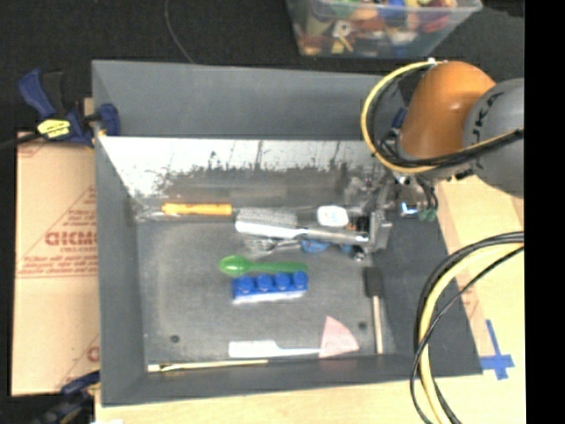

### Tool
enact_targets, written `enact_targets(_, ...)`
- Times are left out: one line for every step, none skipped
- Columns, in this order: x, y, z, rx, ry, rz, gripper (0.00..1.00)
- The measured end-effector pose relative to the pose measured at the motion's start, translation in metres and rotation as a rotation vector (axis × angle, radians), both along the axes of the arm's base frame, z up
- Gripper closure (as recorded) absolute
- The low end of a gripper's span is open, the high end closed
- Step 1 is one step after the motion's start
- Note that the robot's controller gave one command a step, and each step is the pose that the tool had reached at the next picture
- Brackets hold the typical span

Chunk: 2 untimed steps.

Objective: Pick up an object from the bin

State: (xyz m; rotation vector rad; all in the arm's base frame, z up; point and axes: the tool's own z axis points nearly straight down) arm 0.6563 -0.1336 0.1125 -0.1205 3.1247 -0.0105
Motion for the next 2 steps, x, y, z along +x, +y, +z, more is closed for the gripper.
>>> enact_targets(-0.002, 0.001, -0.011, 0.005, 0.003, -0.153, 0.00)
enact_targets(-0.007, 0.004, -0.040, 0.002, 0.000, -0.173, 0.00)
